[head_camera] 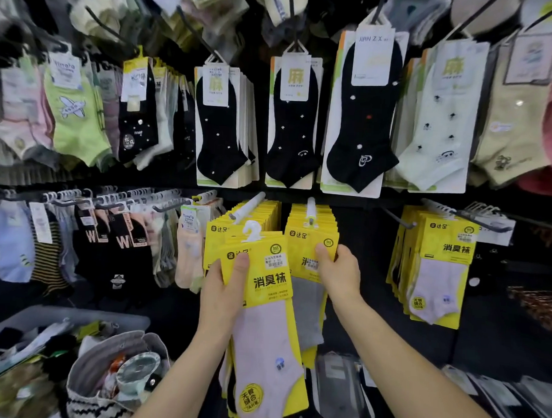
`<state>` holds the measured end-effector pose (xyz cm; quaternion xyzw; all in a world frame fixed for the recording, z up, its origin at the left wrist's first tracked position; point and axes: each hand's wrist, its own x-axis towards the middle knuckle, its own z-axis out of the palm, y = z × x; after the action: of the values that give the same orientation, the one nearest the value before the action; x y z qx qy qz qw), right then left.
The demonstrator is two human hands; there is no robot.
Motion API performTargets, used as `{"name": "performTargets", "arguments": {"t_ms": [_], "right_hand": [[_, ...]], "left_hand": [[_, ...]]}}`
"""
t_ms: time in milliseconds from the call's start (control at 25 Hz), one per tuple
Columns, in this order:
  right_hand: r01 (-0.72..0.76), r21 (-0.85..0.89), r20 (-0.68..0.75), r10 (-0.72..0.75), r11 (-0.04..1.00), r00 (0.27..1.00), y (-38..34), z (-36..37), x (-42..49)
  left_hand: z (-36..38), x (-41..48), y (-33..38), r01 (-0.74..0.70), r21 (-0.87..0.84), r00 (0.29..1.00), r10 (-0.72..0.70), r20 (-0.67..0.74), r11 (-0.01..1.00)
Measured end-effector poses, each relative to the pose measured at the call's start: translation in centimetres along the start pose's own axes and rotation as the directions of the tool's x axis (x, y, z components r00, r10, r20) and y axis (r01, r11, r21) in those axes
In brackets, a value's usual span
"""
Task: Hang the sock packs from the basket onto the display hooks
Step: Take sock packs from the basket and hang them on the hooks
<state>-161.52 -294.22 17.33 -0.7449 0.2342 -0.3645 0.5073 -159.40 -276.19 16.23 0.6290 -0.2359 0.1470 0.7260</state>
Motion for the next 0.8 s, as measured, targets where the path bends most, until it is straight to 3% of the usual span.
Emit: {"name": "performTargets", "arguments": {"t_ms": [80, 120, 200, 280, 320, 560, 800], "right_hand": [[0.044, -0.075, -0.129, -0.054, 0.996, 0.990, 0.5, -0.7, -0.9], [0.105, -0.034, -0.149, -0.109, 0.994, 0.983, 0.6, -1.1, -1.5], [0.186, 0.120, 0.002, -0.188, 0.975, 0.982, 0.2, -1.6, -2.9], [0.172, 0.156, 0.181, -0.199, 0.973, 0.963, -0.4, -1.5, -4.0], [0.164, 0.158, 0.196, -0.194, 0.974, 0.961, -0.6, -1.4, -4.2], [0.125, 0.280, 0.061, -0.148, 0.952, 0.987, -0.1, -3.2, -3.9], [0.082, 0.299, -0.068, -0.065, 0.951, 0.996, 0.0, -4.0, -2.3]], "left_hand": [[0.5, -0.1, -0.4, 0.039, -0.014, 0.999, -0.039, 0.019, 0.999], [0.8, -0.3, -0.4, 0.051, -0.022, 0.998, -0.050, 0.023, 0.998], [1.5, -0.6, 0.0, 0.069, -0.031, 0.997, -0.068, 0.024, 0.997], [2.2, -0.8, 0.2, 0.064, -0.041, 0.998, -0.063, 0.030, 0.997], [2.7, -0.9, 0.3, 0.070, -0.046, 0.997, -0.069, 0.039, 0.996], [4.1, -1.4, 0.2, 0.093, -0.056, 0.990, -0.086, 0.111, 0.994], [1.5, -0.8, -1.0, 0.025, 0.112, 0.999, -0.028, 0.023, 0.993]]}}
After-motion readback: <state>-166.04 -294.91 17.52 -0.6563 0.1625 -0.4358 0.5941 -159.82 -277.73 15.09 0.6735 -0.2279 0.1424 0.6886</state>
